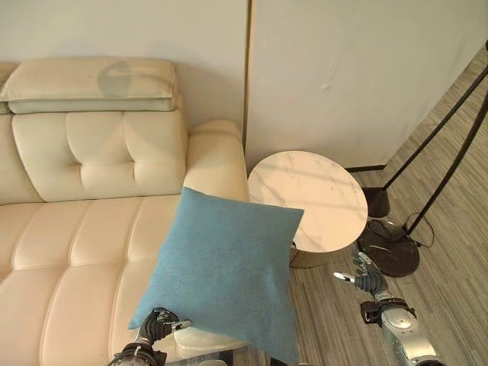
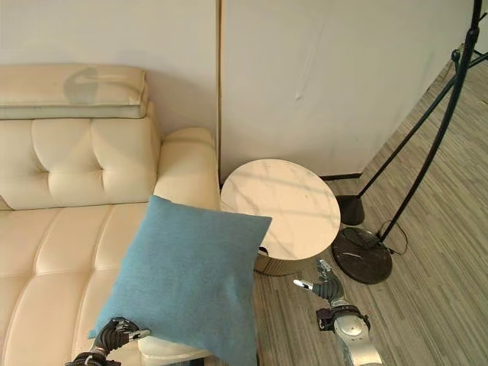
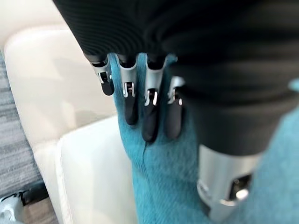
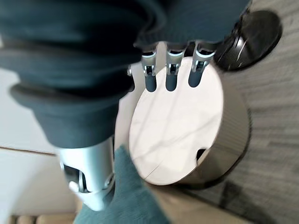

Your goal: Pick up all the scattered cushions and arrange them neatly on the sofa.

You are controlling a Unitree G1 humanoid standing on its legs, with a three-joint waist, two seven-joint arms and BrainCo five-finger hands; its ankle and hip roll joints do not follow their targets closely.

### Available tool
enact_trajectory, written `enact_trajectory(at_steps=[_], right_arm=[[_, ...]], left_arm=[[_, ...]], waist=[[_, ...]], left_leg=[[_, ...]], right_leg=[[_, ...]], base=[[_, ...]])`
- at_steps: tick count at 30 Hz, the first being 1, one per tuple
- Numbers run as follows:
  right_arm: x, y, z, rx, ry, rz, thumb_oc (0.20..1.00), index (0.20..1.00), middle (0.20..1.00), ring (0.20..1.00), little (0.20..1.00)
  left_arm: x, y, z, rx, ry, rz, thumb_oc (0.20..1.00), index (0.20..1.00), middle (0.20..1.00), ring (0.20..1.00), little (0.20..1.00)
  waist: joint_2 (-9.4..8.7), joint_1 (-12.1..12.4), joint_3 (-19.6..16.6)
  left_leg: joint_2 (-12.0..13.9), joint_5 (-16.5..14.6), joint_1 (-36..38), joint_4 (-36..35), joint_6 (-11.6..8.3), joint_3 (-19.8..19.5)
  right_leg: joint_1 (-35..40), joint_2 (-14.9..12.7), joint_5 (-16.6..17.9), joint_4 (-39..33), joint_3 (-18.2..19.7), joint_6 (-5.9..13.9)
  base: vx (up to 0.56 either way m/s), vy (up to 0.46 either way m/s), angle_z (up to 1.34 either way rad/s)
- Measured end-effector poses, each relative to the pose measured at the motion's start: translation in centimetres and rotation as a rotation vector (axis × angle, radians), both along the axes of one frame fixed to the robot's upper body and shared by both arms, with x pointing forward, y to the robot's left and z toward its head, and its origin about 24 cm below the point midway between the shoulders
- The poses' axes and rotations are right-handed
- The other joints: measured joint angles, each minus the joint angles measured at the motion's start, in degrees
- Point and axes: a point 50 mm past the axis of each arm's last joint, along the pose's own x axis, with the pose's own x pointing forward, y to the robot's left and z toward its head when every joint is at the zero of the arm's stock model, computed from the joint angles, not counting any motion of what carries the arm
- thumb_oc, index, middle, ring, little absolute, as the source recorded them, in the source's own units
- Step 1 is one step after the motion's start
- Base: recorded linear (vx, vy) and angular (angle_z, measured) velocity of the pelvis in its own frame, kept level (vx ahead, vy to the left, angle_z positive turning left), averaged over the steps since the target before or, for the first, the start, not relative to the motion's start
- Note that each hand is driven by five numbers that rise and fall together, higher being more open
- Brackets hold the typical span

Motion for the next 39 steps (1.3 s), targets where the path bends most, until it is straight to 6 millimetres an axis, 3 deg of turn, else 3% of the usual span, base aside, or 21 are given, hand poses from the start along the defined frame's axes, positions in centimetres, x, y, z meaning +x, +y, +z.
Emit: enact_trajectory(at_steps=[5, 9, 15, 17, 19, 20, 23, 27, 34, 35, 36, 37, 38, 39], right_arm=[[0.7, 0.8, 0.0, 0.003, 0.01, 0.033, 1.0, 1.0, 1.0, 1.0, 1.0], [0.9, 0.5, -0.3, -0.006, 0.038, 0.029, 1.0, 1.0, 1.0, 1.0, 1.0], [0.8, 0.5, -0.4, -0.008, 0.05, 0.033, 1.0, 1.0, 1.0, 1.0, 1.0], [0.9, 0.9, -0.5, -0.007, 0.053, 0.05, 1.0, 1.0, 1.0, 1.0, 1.0], [1.1, 1.4, -0.5, -0.004, 0.054, 0.073, 1.0, 1.0, 1.0, 1.0, 1.0], [1.6, 2.2, -0.6, 0.018, 0.063, 0.089, 1.0, 1.0, 1.0, 1.0, 1.0], [2.5, 3.2, -0.6, 0.024, 0.067, 0.131, 1.0, 1.0, 1.0, 1.0, 1.0], [7.0, 7.1, 1.8, 0.015, -0.008, 0.254, 1.0, 1.0, 1.0, 1.0, 1.0], [9.8, 13.4, 4.9, 0.123, -0.112, 0.348, 1.0, 1.0, 1.0, 1.0, 1.0], [10.0, 13.5, 5.3, 0.15, -0.125, 0.341, 0.467, 0.467, 0.467, 0.467, 0.467], [10.0, 13.7, 5.4, 0.16, -0.128, 0.342, 0.2, 0.2, 0.2, 0.2, 0.2], [10.0, 13.9, 5.6, 0.171, -0.136, 0.34, 0.2, 0.2, 0.2, 0.2, 0.2], [10.1, 14.4, 6.0, 0.177, -0.149, 0.354, 0.2, 0.2, 0.2, 0.2, 0.2], [10.3, 14.5, 6.3, 0.18, -0.163, 0.352, 0.2, 0.2, 0.2, 0.2, 0.2]], left_arm=[[0.6, 1.9, 1.1, 0.007, -0.064, 0.103, 1.0, 1.0, 1.0, 1.0, 1.0], [0.6, 2.3, 1.4, 0.005, -0.077, 0.107, 1.0, 1.0, 1.0, 1.0, 1.0], [0.9, 3.8, 3.0, 0.033, -0.154, 0.145, 1.0, 1.0, 1.0, 1.0, 1.0], [3.0, 5.6, 4.9, 0.096, -0.224, 0.145, 1.0, 1.0, 1.0, 1.0, 1.0], [4.3, 6.2, 6.0, 0.124, -0.265, 0.137, 1.0, 1.0, 1.0, 1.0, 1.0], [6.1, 6.5, 7.3, 0.153, -0.323, 0.123, 1.0, 1.0, 1.0, 1.0, 1.0], [8.8, 6.3, 8.6, 0.183, -0.37, 0.083, 1.0, 1.0, 1.0, 1.0, 1.0], [14.3, 5.6, 11.0, 0.234, -0.425, 0.034, 1.0, 1.0, 1.0, 1.0, 1.0], [17.5, 2.1, 10.4, 0.177, -0.412, 0.049, 1.0, 1.0, 1.0, 1.0, 1.0], [17.6, 1.9, 10.2, 0.173, -0.405, 0.057, 1.0, 1.0, 1.0, 1.0, 1.0], [17.6, 1.3, 9.9, 0.163, -0.401, 0.05, 1.0, 1.0, 1.0, 1.0, 1.0], [17.8, 0.7, 9.9, 0.16, -0.407, 0.047, 0.909, 0.909, 0.909, 0.909, 0.909], [18.0, 0.1, 9.9, 0.154, -0.415, 0.029, 0.416, 0.416, 0.416, 0.416, 0.416], [18.1, -0.2, 10.0, 0.141, -0.427, 0.03, 0.2, 0.2, 0.2, 0.2, 0.2]], waist=[[1.24, 0.86, -0.8], [2.16, 1.33, -1.04], [2.29, 2.0, -1.04], [2.29, 2.38, -1.03], [2.31, 2.35, -1.01], [2.18, 2.51, -0.97], [1.91, 2.25, 0.07], [0.29, 1.51, 5.06], [-1.45, -0.7, 12.06], [-1.43, -0.64, 13.28], [-1.54, -0.65, 13.41], [-1.61, -0.41, 13.46], [-1.7, -0.17, 13.58], [-1.75, -0.07, 13.65]], left_leg=[[-0.16, 0.08, 0.09, 0.0, 0.13, -0.31], [-0.13, 0.18, 0.02, 0.0, 0.28, -0.55], [-0.07, 0.22, -0.02, 0.0, 0.31, -0.69], [-0.07, 0.23, -0.27, 0.0, 0.32, -0.99], [-0.08, 0.37, -0.73, 0.01, 0.34, -1.06], [-0.05, 0.75, -1.71, 0.01, 0.41, -1.0], [0.0, 1.13, -2.96, 0.21, 0.57, -0.66], [0.37, 2.28, -10.69, 3.17, 0.58, 0.6], [0.4, 3.26, -16.04, 4.05, 0.61, 3.05], [0.36, 3.26, -16.22, 4.03, 0.59, 3.13], [0.37, 3.25, -16.17, 4.01, 0.59, 3.09], [0.36, 3.27, -16.2, 3.98, 0.6, 3.06], [0.36, 3.37, -16.19, 3.82, 0.46, 3.04], [0.39, 3.46, -16.07, 3.47, 0.41, 3.01]], right_leg=[[0.63, -0.07, 0.72, -1.28, -0.58, 0.07], [0.71, -0.03, 0.74, -1.28, -0.96, 0.11], [0.7, 0.01, 0.75, -1.31, -1.13, 0.09], [0.29, 0.0, 0.73, -1.32, -1.43, 0.11], [0.0, 0.0, 0.84, -1.31, -1.47, 0.07], [-0.81, 0.02, 1.11, -1.3, -1.46, -0.03], [-2.52, 0.08, 1.71, -1.27, -1.19, -0.07], [-9.23, 0.17, 4.47, -0.59, 0.23, -0.22], [-15.7, -0.01, 6.07, 0.49, 2.26, 0.17], [-15.86, -0.03, 6.32, 0.39, 2.35, 0.02], [-15.79, -0.01, 6.36, 0.26, 2.31, -0.04], [-15.75, 0.01, 6.65, 0.18, 2.3, -0.43], [-15.8, 0.04, 6.97, 0.11, 2.29, -0.85], [-15.79, 0.08, 6.97, 0.08, 2.2, -0.85]], base=[[0.01, 0.016, 0.03], [0.0, 0.02, 0.04], [0.0, 0.001, 0.01], [-0.04, 0.012, 0.07], [-0.07, 0.016, 0.03], [-0.1, 0.003, -0.02], [-0.23, -0.002, -0.06], [-0.22, 0.021, -0.16], [-0.13, 0.048, -0.16], [-0.08, 0.055, -0.06], [-0.06, 0.038, 0.0], [-0.04, 0.025, 0.02], [-0.03, 0.018, 0.01], [-0.04, 0.025, 0.03]])
